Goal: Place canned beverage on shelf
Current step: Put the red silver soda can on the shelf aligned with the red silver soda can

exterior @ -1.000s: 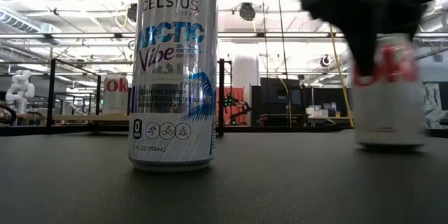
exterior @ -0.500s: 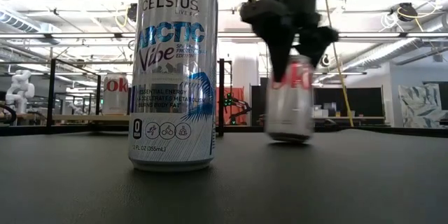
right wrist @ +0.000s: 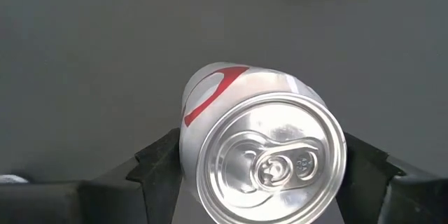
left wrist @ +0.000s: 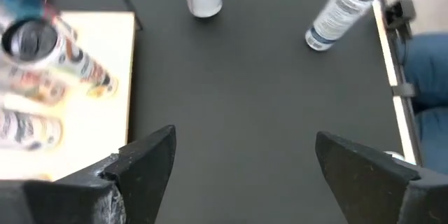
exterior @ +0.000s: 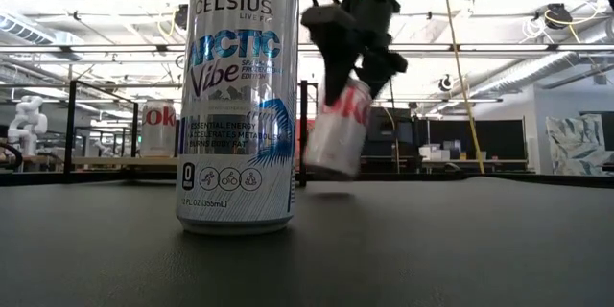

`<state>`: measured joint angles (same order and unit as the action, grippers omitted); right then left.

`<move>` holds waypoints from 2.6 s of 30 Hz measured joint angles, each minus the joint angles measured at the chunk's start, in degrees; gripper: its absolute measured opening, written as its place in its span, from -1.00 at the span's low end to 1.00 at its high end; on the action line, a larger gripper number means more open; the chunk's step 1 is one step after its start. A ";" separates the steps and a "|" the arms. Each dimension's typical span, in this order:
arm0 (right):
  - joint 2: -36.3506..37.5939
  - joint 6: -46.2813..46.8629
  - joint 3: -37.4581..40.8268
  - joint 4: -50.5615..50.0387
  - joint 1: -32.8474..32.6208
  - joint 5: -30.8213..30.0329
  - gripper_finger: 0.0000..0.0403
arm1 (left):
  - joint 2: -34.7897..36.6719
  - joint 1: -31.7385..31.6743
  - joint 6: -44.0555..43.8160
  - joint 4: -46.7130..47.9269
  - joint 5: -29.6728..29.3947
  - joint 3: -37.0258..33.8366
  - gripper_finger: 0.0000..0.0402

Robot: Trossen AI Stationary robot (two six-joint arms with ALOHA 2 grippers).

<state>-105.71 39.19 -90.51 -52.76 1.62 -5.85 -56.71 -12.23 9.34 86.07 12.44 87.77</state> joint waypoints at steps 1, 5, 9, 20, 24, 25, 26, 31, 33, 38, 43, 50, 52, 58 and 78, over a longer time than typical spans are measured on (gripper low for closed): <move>0.01 -1.26 -1.07 0.09 0.24 -0.11 0.29 | -0.27 0.00 -1.74 0.16 -0.90 0.00 0.72; 0.04 -5.86 -5.55 0.27 0.78 -0.36 0.29 | -1.58 -0.02 -5.98 0.78 -6.10 0.00 0.72; 0.12 -9.12 -9.45 0.29 0.82 -2.21 0.29 | -2.53 0.00 -6.05 1.59 -7.18 0.00 0.72; 0.22 -15.38 -15.01 2.92 1.77 -5.99 0.29 | -3.28 -0.02 -6.03 2.00 -7.38 0.00 0.72; 0.22 -16.64 -15.01 4.61 2.52 -6.17 0.29 | -3.28 -0.02 -6.03 2.65 -7.36 0.00 0.72; 0.22 -17.08 -15.01 5.04 2.65 -6.15 0.29 | -3.28 -0.02 -6.01 2.67 -7.33 0.00 0.72; 0.22 -17.56 -15.01 5.64 2.80 -6.15 0.29 | -3.28 -0.02 -5.94 2.62 -7.21 0.00 0.72; 0.22 -19.96 -15.01 10.97 2.83 -5.01 0.29 | -3.28 -0.02 -4.09 1.85 -6.90 0.00 0.72; 0.22 -21.33 -15.07 13.39 2.85 -2.21 0.29 | -3.28 -0.02 -4.09 0.91 -6.90 -0.02 0.72; 0.22 -23.30 -15.07 14.58 2.76 0.20 0.29 | -3.19 -0.02 -4.39 -6.53 -6.81 -1.85 0.72; 0.22 -23.63 -15.07 13.09 2.84 -0.13 0.29 | -3.34 -0.02 -4.47 -6.97 -6.75 -2.12 0.72; 0.22 -23.85 -15.07 12.27 2.76 -0.07 0.29 | -3.38 -0.02 -2.62 -3.17 -6.70 -2.19 0.72; 0.22 -23.81 -15.07 12.27 2.78 -0.10 0.29 | -3.39 -0.02 -1.36 -3.38 -6.60 -2.54 0.72; 0.22 -23.63 -15.07 12.27 2.80 -0.31 0.29 | -3.55 -0.02 0.17 -3.76 -6.75 -2.93 0.72; 0.24 -23.42 -15.07 12.23 2.78 -0.31 0.29 | -3.61 0.00 0.45 -5.63 -8.24 -2.93 0.72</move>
<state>-105.47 15.77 -105.58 -40.53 4.40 -6.15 -60.31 -12.23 9.80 80.44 4.20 84.84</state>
